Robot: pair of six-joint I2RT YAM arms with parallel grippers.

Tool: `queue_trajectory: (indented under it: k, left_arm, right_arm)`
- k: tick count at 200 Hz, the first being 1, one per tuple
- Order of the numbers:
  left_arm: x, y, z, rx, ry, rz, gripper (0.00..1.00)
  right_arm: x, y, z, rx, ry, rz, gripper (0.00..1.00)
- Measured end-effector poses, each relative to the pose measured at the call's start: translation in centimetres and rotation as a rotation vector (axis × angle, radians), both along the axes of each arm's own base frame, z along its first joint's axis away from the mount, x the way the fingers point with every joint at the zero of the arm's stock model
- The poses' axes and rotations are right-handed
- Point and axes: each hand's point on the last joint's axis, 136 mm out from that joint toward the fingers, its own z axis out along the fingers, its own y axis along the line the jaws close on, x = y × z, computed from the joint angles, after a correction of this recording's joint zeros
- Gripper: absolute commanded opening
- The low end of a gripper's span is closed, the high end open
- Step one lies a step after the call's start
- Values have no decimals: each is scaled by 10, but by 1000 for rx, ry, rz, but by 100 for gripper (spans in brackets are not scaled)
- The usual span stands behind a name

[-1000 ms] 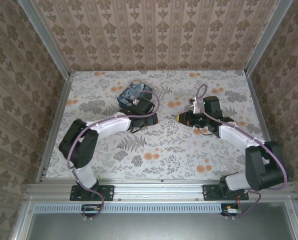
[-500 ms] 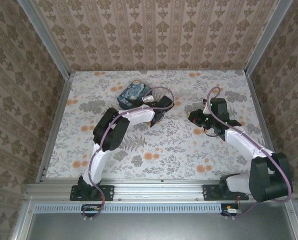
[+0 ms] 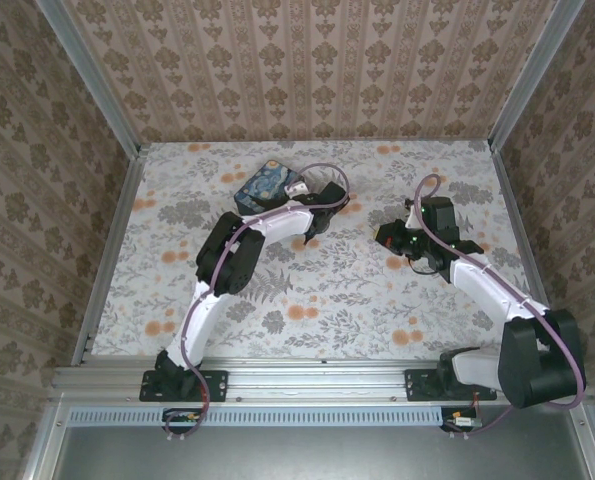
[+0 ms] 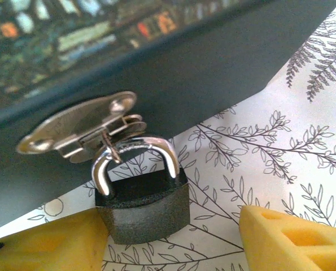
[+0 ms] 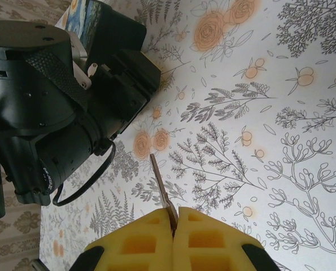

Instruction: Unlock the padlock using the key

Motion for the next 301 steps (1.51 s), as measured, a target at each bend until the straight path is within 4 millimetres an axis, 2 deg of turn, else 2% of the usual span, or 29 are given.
queue_trajectory:
  k: [26, 46, 74, 91, 132, 168, 196, 234, 267, 301]
  left_arm:
    - [1, 7, -2, 11, 4, 10, 42]
    - [1, 9, -2, 26, -1, 10, 35]
    - [3, 8, -1, 25, -10, 7, 25]
    - [4, 8, -1, 24, -15, 2, 15]
    - [-2, 7, 2, 4, -11, -52, 13]
    - [-38, 14, 5, 14, 76, -158, 11]
    - [-70, 13, 19, -36, 137, -245, 10]
    - [-98, 2, 54, -145, 202, -375, 8]
    - [-122, 4, 90, -217, 246, -461, 8]
    - [-146, 10, 107, -290, 329, -499, 8]
  right_arm:
    - [0, 1, -4, 3, 14, 5, 0]
    - [-2, 2, -6, 6, 19, 10, 0]
    - [-3, 4, -12, 13, 33, 20, 0]
    - [-4, 4, -14, 15, 36, 22, 0]
    - [-4, 4, -15, 9, 33, 28, 0]
    - [-4, 4, -15, 6, 30, 31, 0]
    - [-4, 4, -15, 6, 31, 31, 0]
    - [-8, 6, -13, 5, 33, 38, 0]
    - [-13, 10, -6, 6, 21, 53, 0]
    - [-15, 15, -6, 7, 20, 67, 0]
